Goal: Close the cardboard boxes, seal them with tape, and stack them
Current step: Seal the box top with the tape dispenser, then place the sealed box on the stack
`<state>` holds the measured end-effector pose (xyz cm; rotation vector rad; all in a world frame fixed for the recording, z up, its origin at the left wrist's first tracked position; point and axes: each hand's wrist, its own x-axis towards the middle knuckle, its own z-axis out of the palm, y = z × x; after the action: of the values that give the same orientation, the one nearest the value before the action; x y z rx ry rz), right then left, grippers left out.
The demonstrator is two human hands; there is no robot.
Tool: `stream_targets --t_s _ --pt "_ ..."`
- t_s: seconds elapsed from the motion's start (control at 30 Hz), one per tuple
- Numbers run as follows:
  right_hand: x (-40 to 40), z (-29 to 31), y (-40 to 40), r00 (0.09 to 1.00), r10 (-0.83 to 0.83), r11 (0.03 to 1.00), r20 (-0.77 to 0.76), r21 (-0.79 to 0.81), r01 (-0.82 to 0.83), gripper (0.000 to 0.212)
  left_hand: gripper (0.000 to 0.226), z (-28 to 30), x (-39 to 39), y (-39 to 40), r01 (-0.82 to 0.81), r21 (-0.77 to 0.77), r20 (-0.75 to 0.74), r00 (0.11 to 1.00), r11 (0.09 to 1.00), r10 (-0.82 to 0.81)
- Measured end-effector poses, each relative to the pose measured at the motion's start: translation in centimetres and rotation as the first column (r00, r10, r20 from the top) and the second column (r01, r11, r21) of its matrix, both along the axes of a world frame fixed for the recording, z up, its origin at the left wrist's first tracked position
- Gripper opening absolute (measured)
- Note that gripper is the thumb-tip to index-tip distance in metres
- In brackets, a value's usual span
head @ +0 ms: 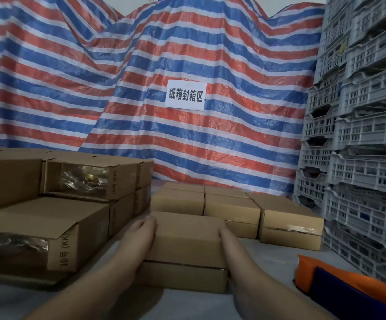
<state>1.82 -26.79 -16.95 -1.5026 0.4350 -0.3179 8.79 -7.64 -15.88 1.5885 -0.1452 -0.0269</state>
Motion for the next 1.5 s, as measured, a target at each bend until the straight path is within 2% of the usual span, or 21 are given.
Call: stream_targets --t_s 0.17,0.47,0.53,0.63,0.7,0.83,0.93,1.0,1.07,1.13,1.2,1.3,1.4,1.5 --pt "4.5 0.3 1.3 0.999 0.031 0.994 0.045 -0.109 -0.026 0.047 0.039 0.5 4.7 0.4 -0.028 -0.049 -0.096 0.995 0.998 0.024" --pt "9.4 0.1 0.8 0.993 0.037 0.976 0.109 -0.216 -0.013 0.052 0.039 -0.1 10.4 -1.0 -0.099 -0.064 -0.045 0.994 0.993 0.096" --pt "9.9 0.0 0.6 0.995 0.025 0.974 0.098 -0.228 -0.002 0.067 0.039 -0.1 11.0 -1.1 -0.099 -0.060 -0.055 0.994 0.993 0.095" --pt "9.9 -0.1 0.6 0.994 0.032 0.970 0.106 -0.241 -0.005 0.099 0.046 -0.1 11.5 -1.5 -0.099 -0.034 -0.038 0.994 0.994 0.098" --pt "9.6 -0.4 0.8 0.992 0.040 0.973 0.123 -0.230 -0.011 0.109 0.053 -0.1 11.7 -1.6 -0.119 -0.012 -0.027 0.993 0.993 0.118" --pt "9.2 -0.6 0.9 0.984 0.023 0.974 0.177 -0.225 0.018 0.096 0.060 0.0 12.0 -1.4 -0.089 -0.017 -0.038 0.995 0.996 0.088" --pt "8.9 -0.5 1.0 0.983 0.029 0.978 0.180 -0.211 0.010 0.102 0.061 0.1 11.7 -1.2 -0.092 -0.006 -0.026 0.995 0.996 0.092" --pt "8.5 -0.5 1.2 0.982 0.028 0.979 0.188 -0.202 0.011 0.102 0.057 0.2 11.1 -1.2 -0.151 0.014 0.035 0.988 0.988 0.150" --pt "8.4 -0.6 1.4 0.982 -0.009 0.979 0.188 -0.198 0.047 0.099 0.046 0.2 9.9 -1.2 -0.229 -0.016 0.191 0.955 0.973 0.227" --pt "8.5 -0.6 1.4 0.982 -0.092 0.969 0.166 -0.213 0.127 0.086 0.034 0.2 8.0 -1.2 -0.302 -0.010 0.393 0.875 0.953 0.282" --pt "8.3 -0.6 1.4 0.968 -0.197 0.939 0.154 -0.255 0.232 0.072 0.037 0.7 6.0 -1.3 -0.368 0.065 0.523 0.804 0.927 0.283" --pt "7.7 -0.1 2.2 0.931 -0.306 0.856 0.197 -0.372 0.360 0.055 0.047 1.9 3.4 -1.3 -0.369 0.198 0.642 0.749 0.908 0.165" --pt "7.1 0.8 3.7 0.885 -0.375 0.806 0.275 -0.375 0.458 0.041 0.050 3.0 0.7 0.7 -0.313 0.312 0.716 0.698 0.897 -0.006" --pt "6.2 2.7 4.8 0.877 -0.355 0.759 0.324 -0.447 0.473 0.031 0.040 4.9 -1.8 4.4 -0.336 0.336 0.848 0.515 0.880 -0.127"
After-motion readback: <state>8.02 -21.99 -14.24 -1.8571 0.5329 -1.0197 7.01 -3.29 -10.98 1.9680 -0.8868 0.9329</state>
